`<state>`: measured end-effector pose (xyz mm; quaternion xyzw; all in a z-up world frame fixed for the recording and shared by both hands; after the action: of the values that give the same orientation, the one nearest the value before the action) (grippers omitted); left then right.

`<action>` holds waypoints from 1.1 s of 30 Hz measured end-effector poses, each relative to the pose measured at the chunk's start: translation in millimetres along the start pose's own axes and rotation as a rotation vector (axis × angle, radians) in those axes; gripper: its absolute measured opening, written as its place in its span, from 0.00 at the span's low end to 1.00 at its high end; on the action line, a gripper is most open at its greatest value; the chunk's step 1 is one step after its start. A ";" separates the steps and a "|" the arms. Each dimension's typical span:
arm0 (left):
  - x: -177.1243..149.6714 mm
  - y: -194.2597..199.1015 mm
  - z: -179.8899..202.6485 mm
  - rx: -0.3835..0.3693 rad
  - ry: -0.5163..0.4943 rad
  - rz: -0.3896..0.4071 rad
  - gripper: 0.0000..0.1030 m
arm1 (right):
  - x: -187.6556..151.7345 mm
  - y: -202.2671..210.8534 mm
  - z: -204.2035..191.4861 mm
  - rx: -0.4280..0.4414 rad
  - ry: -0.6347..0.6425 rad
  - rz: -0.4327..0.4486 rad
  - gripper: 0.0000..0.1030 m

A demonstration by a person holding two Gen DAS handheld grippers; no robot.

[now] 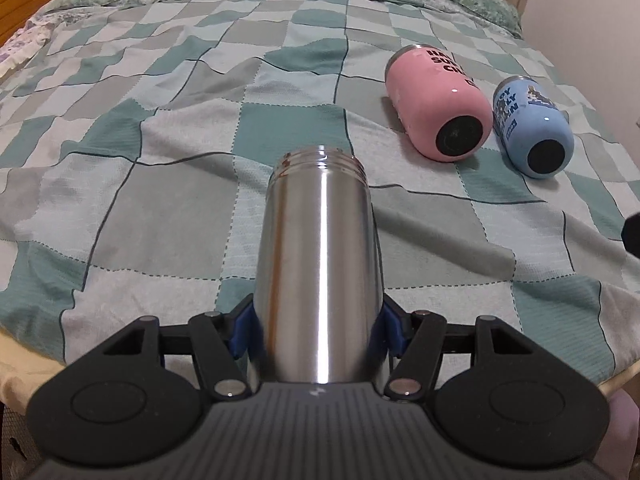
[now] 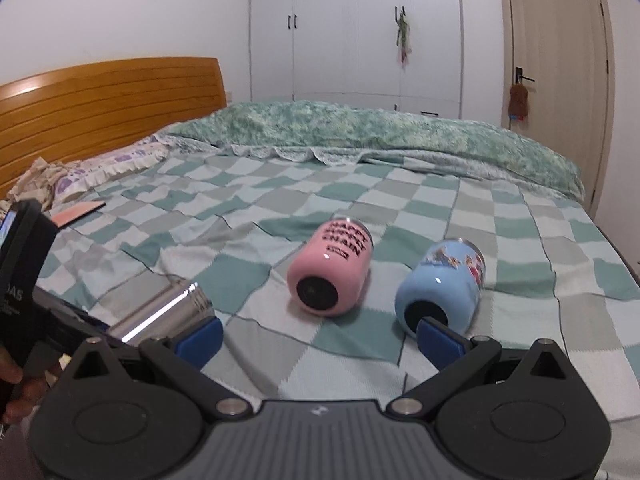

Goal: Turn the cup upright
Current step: 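Lift the silver bottle with the right tool and rotate it open end up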

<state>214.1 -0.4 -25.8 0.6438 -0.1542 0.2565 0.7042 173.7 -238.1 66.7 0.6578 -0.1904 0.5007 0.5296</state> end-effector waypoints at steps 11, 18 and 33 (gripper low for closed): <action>5.9 62.2 -26.5 -0.098 0.040 0.207 1.00 | 6.2 7.4 -11.4 -0.006 -0.002 0.000 1.00; 5.2 84.3 -72.0 -0.055 0.065 0.311 1.00 | 14.6 -11.4 -50.0 0.043 0.016 -0.027 1.00; -10.4 67.3 -144.6 0.050 0.108 0.361 1.00 | 31.7 -93.9 -120.5 0.195 -0.085 -0.243 1.00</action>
<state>151.6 143.2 6.3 0.6081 -0.2226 0.4168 0.6379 205.4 -87.9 39.0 0.7448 -0.0822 0.4206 0.5115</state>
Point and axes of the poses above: each gripper's, at about its wrist camera, not at the fingertips, and y roughly against the way its jaws point, z to its right, x to its top, the point moved 5 cm from there along -y, roughly the way its jaws point, and after that the axes turned 6 degrees about y, right-handed, at the moved point
